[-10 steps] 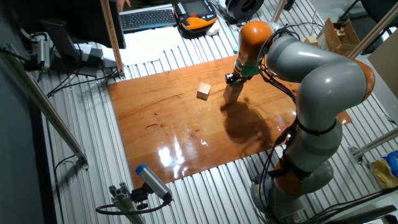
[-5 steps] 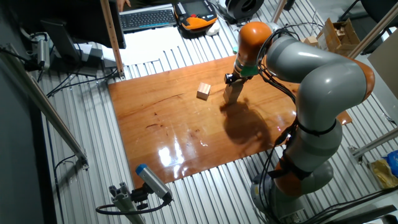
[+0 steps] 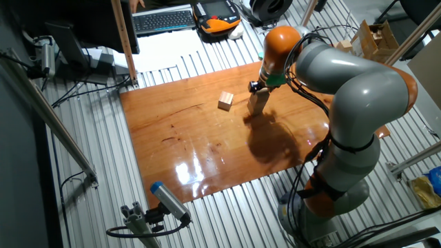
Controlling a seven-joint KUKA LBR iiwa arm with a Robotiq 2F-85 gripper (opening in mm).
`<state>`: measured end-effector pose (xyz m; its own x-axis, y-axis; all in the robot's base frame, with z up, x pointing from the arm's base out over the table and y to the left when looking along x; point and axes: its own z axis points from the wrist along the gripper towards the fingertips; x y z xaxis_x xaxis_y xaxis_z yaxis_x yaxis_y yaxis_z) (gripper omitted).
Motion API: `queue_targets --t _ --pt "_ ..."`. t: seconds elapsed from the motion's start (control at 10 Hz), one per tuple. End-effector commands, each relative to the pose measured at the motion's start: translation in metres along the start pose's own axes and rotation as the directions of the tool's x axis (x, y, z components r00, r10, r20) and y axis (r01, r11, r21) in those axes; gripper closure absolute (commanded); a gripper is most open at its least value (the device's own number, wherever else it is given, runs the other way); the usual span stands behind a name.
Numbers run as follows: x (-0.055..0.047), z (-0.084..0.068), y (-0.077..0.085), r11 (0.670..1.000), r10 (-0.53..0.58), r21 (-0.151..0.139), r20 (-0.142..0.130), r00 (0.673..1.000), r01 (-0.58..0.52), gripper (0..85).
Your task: Stack the blocks in a vertical line of five
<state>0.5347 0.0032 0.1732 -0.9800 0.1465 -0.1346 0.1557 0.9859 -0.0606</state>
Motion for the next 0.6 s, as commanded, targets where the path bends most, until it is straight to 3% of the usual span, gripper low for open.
queue_targets --t 0.0,0.2,0.5 --pt "0.000 -0.001 0.000 1.000 0.006 0.002 0.005 1.000 -0.006 0.0" --pt "-0.003 -0.004 -0.002 1.000 0.012 -0.021 -0.004 1.000 -0.012 0.0" --pt "-0.014 -0.029 -0.002 1.000 0.014 -0.015 -0.016 1.000 -0.014 0.0"
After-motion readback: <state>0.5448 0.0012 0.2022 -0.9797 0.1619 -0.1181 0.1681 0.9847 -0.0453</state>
